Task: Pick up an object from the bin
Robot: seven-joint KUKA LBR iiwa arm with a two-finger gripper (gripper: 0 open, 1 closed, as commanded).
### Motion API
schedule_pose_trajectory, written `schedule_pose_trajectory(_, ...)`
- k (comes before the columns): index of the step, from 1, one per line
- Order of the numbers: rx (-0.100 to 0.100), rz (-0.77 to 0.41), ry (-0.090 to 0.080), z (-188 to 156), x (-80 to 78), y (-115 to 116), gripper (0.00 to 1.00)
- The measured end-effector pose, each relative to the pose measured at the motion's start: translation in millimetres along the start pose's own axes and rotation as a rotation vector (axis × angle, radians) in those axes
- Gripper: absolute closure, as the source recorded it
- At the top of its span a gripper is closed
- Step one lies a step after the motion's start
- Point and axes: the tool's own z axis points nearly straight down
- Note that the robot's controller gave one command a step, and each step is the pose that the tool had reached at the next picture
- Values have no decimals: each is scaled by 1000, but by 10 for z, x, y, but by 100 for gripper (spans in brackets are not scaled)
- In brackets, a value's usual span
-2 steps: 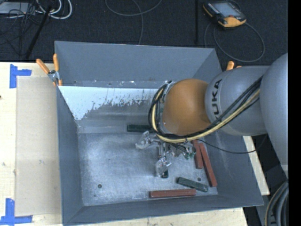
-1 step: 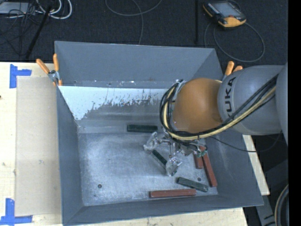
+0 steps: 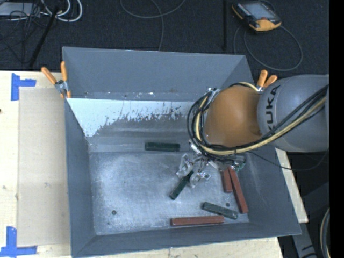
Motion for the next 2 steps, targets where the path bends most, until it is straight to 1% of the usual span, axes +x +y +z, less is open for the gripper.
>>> schedule_pose_trajectory(1, 0, 1, 0, 0, 0, -1, 100)
schedule_pose_trajectory(2, -1, 4, 5, -1766, -109, -176, 100)
